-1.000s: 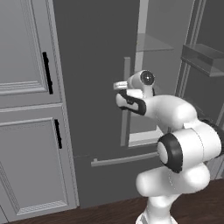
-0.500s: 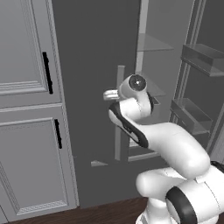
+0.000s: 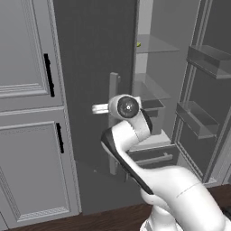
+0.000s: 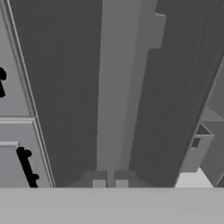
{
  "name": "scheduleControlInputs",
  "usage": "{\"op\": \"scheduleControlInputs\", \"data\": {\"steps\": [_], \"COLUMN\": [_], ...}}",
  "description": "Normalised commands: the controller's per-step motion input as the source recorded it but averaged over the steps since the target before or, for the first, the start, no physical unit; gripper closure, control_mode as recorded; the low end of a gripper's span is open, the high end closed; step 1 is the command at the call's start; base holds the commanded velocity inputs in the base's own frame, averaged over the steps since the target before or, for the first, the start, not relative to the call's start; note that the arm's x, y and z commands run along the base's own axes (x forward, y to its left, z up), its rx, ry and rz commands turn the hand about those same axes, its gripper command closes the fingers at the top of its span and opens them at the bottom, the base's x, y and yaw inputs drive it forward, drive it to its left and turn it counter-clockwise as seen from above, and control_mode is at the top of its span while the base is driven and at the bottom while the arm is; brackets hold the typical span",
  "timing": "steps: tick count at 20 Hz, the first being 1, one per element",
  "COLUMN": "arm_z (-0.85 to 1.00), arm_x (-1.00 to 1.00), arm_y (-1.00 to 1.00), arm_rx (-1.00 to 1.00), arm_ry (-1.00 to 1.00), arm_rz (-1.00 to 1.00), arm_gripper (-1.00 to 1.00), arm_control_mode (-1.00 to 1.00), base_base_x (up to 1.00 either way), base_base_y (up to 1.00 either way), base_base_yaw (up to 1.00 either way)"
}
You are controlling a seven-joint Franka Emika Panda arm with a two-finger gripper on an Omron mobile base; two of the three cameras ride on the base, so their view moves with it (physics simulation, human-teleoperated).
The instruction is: Grab a lemon wedge from the fridge and one ice cube from the ice bowl, and put them in the glass of lemonade.
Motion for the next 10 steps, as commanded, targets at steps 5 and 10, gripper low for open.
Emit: {"op": "scheduleControlInputs", "data": {"steps": [5,10], "arm_z": [0.64,0.76], "arm_x": [-0.76,-0.84], "arm_y": [0.44,-0.39], "arm_rx": [-0.05,0.41], "arm_ry": [-0.06,-0.25], "arm_rz": [0.00,-0.03], "arm_gripper": [-1.00,-1.00], "arm_control_mode": [-1.00,-1.00], "base_base_x": [0.00,0.00], "base_base_y": [0.00,0.00], "base_base_yaw": [0.00,0.00]}}
